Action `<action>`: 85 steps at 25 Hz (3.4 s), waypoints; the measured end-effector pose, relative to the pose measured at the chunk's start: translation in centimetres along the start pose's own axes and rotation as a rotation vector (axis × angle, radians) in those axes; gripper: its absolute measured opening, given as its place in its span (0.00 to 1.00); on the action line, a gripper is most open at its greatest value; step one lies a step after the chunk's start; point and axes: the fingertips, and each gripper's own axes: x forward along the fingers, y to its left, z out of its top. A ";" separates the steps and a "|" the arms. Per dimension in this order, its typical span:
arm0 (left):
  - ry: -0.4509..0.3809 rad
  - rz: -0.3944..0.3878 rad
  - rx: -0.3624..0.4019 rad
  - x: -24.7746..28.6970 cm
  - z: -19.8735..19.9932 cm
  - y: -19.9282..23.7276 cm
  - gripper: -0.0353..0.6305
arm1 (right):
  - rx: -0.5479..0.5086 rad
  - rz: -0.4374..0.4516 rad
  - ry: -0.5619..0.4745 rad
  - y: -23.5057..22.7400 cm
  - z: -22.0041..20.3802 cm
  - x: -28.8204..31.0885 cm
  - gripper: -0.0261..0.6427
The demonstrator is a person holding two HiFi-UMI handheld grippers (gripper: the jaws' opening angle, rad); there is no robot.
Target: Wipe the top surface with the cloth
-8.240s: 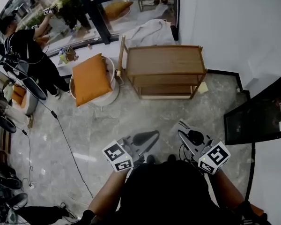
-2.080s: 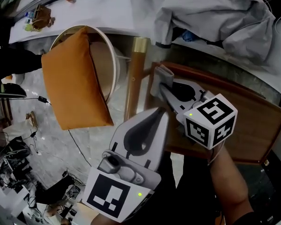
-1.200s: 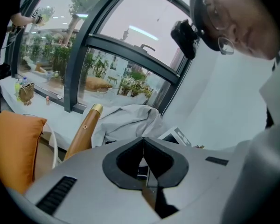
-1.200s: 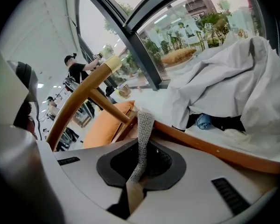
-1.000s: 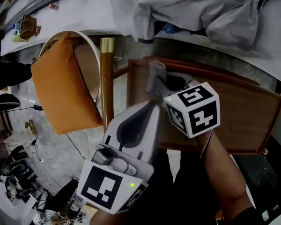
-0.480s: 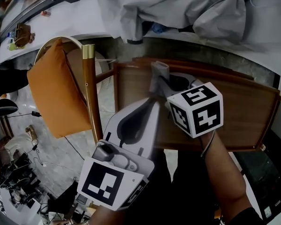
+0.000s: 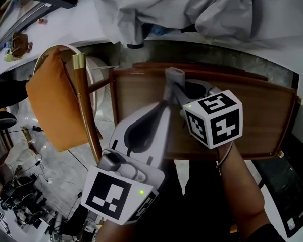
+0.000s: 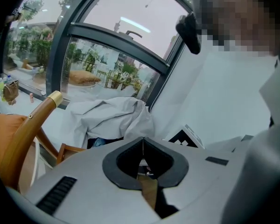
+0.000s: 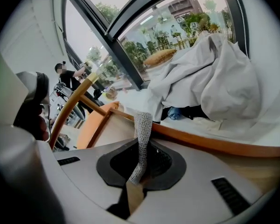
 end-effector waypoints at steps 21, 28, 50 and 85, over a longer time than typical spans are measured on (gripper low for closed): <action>0.081 -0.072 0.042 4.0 -3.3 -6.0 0.07 | 0.041 -0.086 -0.021 -6.2 -2.7 -5.5 0.09; 0.121 -0.083 0.045 5.4 -4.8 -6.9 0.07 | 0.054 -0.113 -0.028 -8.0 -3.0 -6.8 0.10; 0.186 -0.141 0.085 9.8 -7.0 -11.8 0.07 | 0.076 -0.170 -0.053 -12.9 -4.7 -11.0 0.09; 0.234 -0.199 0.125 16.6 -9.8 -19.3 0.07 | 0.148 -0.296 -0.100 -22.8 -8.4 -19.6 0.09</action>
